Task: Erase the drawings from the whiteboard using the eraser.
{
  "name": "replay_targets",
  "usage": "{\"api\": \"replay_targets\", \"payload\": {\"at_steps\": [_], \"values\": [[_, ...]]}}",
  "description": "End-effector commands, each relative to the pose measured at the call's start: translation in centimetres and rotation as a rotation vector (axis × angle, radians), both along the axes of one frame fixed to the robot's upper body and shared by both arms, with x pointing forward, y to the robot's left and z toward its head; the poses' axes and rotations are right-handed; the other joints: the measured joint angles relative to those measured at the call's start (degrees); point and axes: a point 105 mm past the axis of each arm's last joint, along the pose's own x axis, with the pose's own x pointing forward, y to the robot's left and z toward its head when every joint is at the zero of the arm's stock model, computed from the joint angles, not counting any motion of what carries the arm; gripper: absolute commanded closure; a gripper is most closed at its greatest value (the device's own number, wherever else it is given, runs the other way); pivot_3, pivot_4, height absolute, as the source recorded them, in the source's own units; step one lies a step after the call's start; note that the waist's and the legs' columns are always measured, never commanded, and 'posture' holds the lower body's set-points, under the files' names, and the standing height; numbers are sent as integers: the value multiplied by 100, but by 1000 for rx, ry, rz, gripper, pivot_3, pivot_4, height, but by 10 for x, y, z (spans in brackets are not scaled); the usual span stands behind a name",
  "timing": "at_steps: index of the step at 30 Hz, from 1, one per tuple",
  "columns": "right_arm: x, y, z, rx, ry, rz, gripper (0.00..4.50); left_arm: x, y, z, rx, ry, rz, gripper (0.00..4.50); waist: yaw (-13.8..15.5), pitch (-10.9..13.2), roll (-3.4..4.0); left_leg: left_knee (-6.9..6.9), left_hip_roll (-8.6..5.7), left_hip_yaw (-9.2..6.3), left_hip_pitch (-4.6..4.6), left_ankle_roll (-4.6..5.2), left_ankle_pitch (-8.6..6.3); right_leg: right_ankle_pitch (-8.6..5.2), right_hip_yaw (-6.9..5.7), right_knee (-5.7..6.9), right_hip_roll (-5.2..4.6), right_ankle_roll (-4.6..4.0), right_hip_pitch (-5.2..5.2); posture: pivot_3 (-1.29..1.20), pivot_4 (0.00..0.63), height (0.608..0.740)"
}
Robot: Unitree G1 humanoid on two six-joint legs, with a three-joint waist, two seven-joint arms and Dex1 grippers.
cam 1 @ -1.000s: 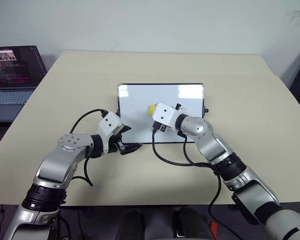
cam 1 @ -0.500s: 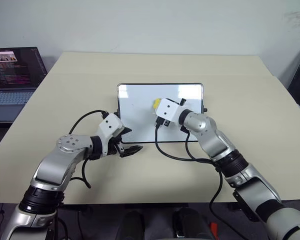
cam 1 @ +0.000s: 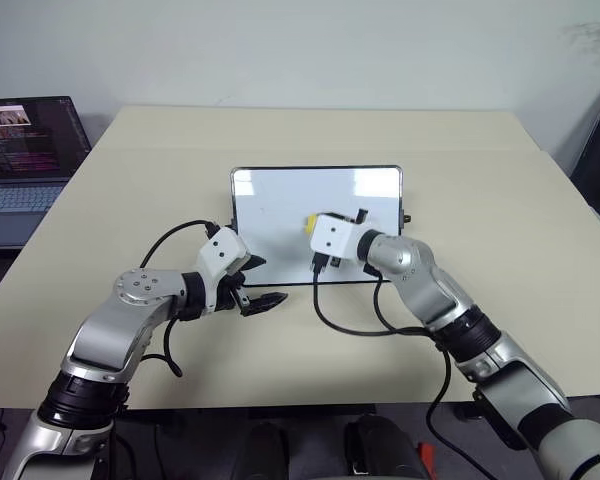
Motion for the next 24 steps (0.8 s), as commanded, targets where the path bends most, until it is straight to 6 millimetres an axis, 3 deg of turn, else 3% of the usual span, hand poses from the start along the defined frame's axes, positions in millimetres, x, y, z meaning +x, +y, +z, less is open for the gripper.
{"api": "replay_targets", "payload": {"at_steps": [1,6,9,13,18,21,24], "values": [[7,-13,-3,-29,8,-47,3090,-2,-7,9,-12,-32,-32,0,6,0,0,-1,0,-1,-2,0,0,0,0,-1,-1,-1,0,0,150,740],[-12,-16,-42,-168,164,40,3090,-3,-7,9,-13,-31,-34,0,8,-1,-1,-2,0,0,-5,1,-1,12,-1,-6,-4,-22,0,0,150,740],[-18,-20,-54,-215,207,54,3090,-3,-6,10,-11,-32,-34,0,1,-1,-1,-2,0,0,-3,1,-1,9,-1,-6,-3,-16,0,0,150,740],[-11,-22,-46,-210,149,21,3090,-3,-6,10,-10,-33,-34,0,1,-1,-1,-1,-1,0,2,5,2,0,-1,1,-1,1,0,0,150,740],[9,-25,-5,-101,-24,-62,3090,-3,-7,9,-11,-31,-39,0,0,0,-1,0,0,1,3,7,5,6,2,1,0,1,1,0,150,740],[9,-27,-12,-127,8,-55,3090,-3,-7,9,-12,-31,-40,0,10,-1,-1,-1,0,1,3,8,7,6,1,-2,-1,1,1,0,150,740],[1,-29,-30,-182,88,-16,3090,-3,-8,9,-13,-30,-40,0,13,-1,-1,-2,0,1,-1,8,7,6,2,-5,-2,1,1,0,150,740]]}}
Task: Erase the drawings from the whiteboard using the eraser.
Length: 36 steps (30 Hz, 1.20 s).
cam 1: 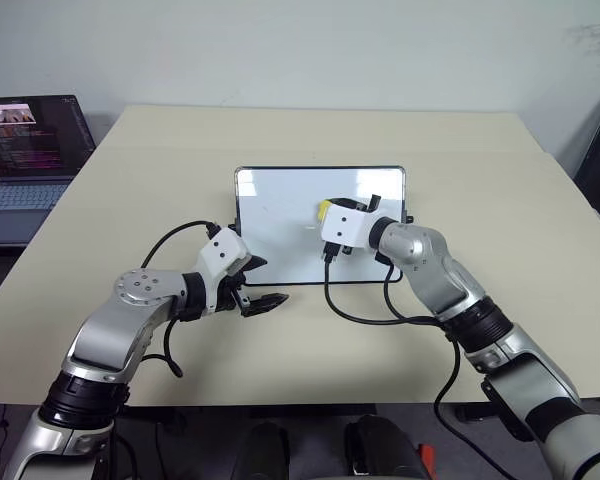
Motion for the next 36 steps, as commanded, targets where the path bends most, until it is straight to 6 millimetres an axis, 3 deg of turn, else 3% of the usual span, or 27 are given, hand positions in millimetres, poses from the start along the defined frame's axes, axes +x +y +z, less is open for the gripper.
{"api": "replay_targets", "payload": {"at_steps": [1,4,7,10,14,17,21,25,26,28,30,36], "values": [[-5,-15,-35,-106,131,-12,3090,-2,-7,9,-10,-35,-31,0,-1,-1,-1,0,1,1,0,0,0,0,0,-1,-1,0,0,0,150,740],[-17,-14,-52,-157,206,32,3090,-2,-7,9,-11,-34,-32,0,-8,-2,-2,0,1,0,1,1,0,0,0,-2,-3,1,2,0,150,740],[-19,-14,-56,-161,218,27,3090,-3,-7,9,-12,-34,-33,0,-11,-2,-3,1,0,0,7,2,1,0,-1,3,-1,1,4,0,150,740],[-10,-15,-41,-120,142,-15,3090,-3,-8,9,-12,-34,-34,0,-11,-2,-3,0,0,0,13,5,3,1,-1,5,1,1,5,0,150,740],[6,-16,-5,-34,-18,-66,3091,-3,-8,9,-13,-32,-36,0,-20,-1,-2,0,1,1,13,6,4,3,1,6,1,0,5,0,150,740],[9,-14,4,9,-55,-67,3091,-4,-9,9,-14,-30,-38,0,-15,-1,-2,-1,1,2,12,6,4,4,1,3,1,-1,4,0,150,740],[0,-4,1,113,40,-31,3091,-4,-10,9,-18,-30,-41,0,-12,-1,-2,-4,3,2,-1,6,3,3,1,-3,0,-2,-1,0,150,740],[-17,4,6,352,213,0,3091,-5,-13,12,-32,-43,-53,0,-13,1,1,-6,9,0,-12,6,2,13,-1,-5,-2,-18,-8,0,150,740],[-22,4,15,448,257,7,3091,-6,-16,15,-46,-55,-66,0,-14,3,3,-6,9,-1,-19,6,2,14,-2,-5,-2,-21,-12,0,150,740],[-34,-6,34,628,332,16,3091,-7,-21,22,-66,-84,-89,0,-9,6,7,-5,9,-5,-37,6,2,16,-6,-5,-2,-23,-27,0,150,740],[-43,-16,42,700,378,20,3092,-8,-24,25,-74,-96,-102,0,0,7,8,-2,7,-8,-55,5,2,17,-9,-4,-4,-24,-41,0,150,740],[-74,-64,27,711,472,-73,3092,-8,-35,34,-91,-127,-151,0,76,7,8,-6,-9,-13,-57,3,-3,10,-17,-15,-7,-14,-36,0,150,740]]}}
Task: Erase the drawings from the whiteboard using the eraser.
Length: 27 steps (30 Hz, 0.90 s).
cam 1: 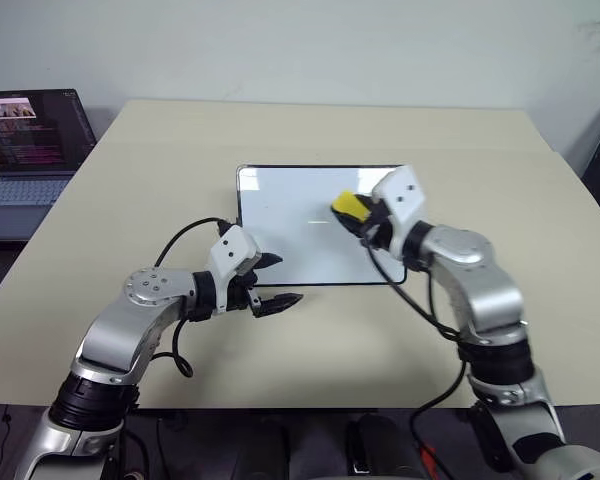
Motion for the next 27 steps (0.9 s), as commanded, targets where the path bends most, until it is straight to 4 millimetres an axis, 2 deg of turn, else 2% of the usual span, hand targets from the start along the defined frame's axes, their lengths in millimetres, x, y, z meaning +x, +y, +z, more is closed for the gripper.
{"api": "replay_targets", "payload": {"at_steps": [1,7,10,12,18,23,27], "values": [[-21,-16,0,17,34,2,3092,-1,-11,18,-23,-77,-56,0,12,1,0,0,-1,1,-1,0,0,-1,1,-1,1,1,0,0,150,740],[-44,-44,-33,-106,82,-75,3092,5,-22,20,-26,-79,-87,0,-27,2,2,-1,-2,5,4,1,-1,-18,4,2,8,29,0,0,150,740],[-45,-46,-42,-173,56,-102,3092,10,-24,19,-19,-76,-90,0,-69,3,1,1,-5,9,6,1,-1,-18,7,4,11,29,0,0,150,740],[-42,-41,-47,-231,14,-97,3092,15,-25,18,-13,-76,-84,0,-92,3,1,2,-5,14,8,1,-1,-18,12,3,12,29,0,0,150,740],[-8,-18,-29,-257,-164,-131,3092,23,-27,17,-7,-77,-73,0,-104,4,0,4,-7,16,10,0,0,-18,15,4,42,30,-1,0,150,740],[27,-12,-11,-259,-247,-197,3092,19,-27,15,-3,-69,-82,0,-83,4,-1,4,-4,13,6,-1,0,-18,14,2,34,29,-1,0,150,740],[40,-9,-9,-293,-275,-206,3092,17,-25,13,6,-66,-76,0,-81,4,-1,2,-1,12,3,-1,0,-5,12,3,19,7,-1,0,150,740]]}}
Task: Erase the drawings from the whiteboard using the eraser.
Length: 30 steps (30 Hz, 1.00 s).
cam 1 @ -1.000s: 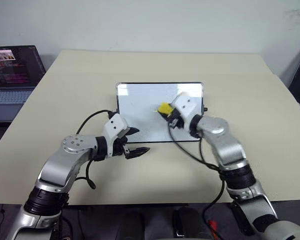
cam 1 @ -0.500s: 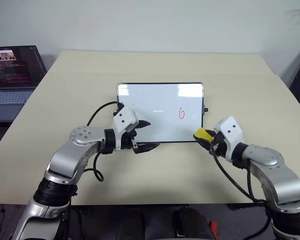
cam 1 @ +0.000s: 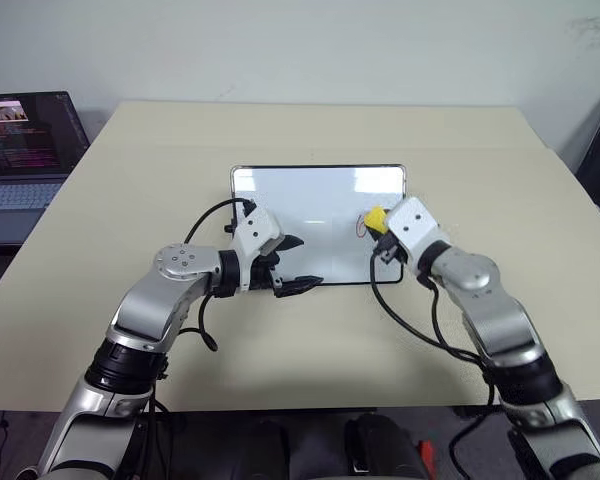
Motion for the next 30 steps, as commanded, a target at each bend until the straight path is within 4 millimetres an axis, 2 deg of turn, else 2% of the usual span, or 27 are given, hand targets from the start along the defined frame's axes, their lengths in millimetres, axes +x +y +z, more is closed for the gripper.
{"api": "replay_targets", "payload": {"at_steps": [1,8,10,12,18,22,24,28,30], "values": [[5,4,8,-27,-58,11,3092,-5,-2,7,8,-41,-16,0,2,0,0,0,0,0,0,0,0,-1,0,0,-2,1,0,0,150,740],[-11,12,-32,-170,74,120,3092,-8,0,5,9,-38,-8,0,1,-1,-1,2,-2,-1,4,0,-1,-3,-1,5,-7,4,3,0,150,740],[-13,10,-37,-216,81,127,3092,-8,-1,5,8,-36,-6,0,-4,-1,-1,4,-2,-1,8,1,-1,-3,-1,8,-7,5,5,0,150,740],[-8,7,-34,-241,52,106,3092,-8,-1,4,8,-36,-7,0,-10,-1,-1,5,-1,1,11,1,-1,-4,0,9,-7,7,7,0,150,740],[12,1,-4,-206,-65,12,3092,-9,-3,3,5,-31,-8,0,-10,-1,-1,7,-1,3,29,0,1,-13,3,12,-6,28,21,0,150,740],[14,2,-5,-209,-62,12,3092,-10,-4,4,3,-30,-10,0,-1,-1,-1,8,-1,1,29,0,2,-12,2,12,-6,26,24,0,150,740],[10,1,-14,-226,-14,40,3092,-11,-4,5,3,-30,-11,0,-3,-1,-1,7,-1,2,28,0,2,-7,3,10,-7,18,24,0,150,740],[-9,2,-46,-297,119,129,3092,-11,-5,6,0,-26,-9,0,2,-4,-4,7,-1,-1,29,0,2,-5,1,9,-7,14,25,0,150,740],[-13,0,-51,-305,140,136,3092,-11,-5,6,-1,-25,-9,0,2,-4,-5,7,-1,0,32,1,1,-12,1,10,-7,26,28,0,150,740]]}}
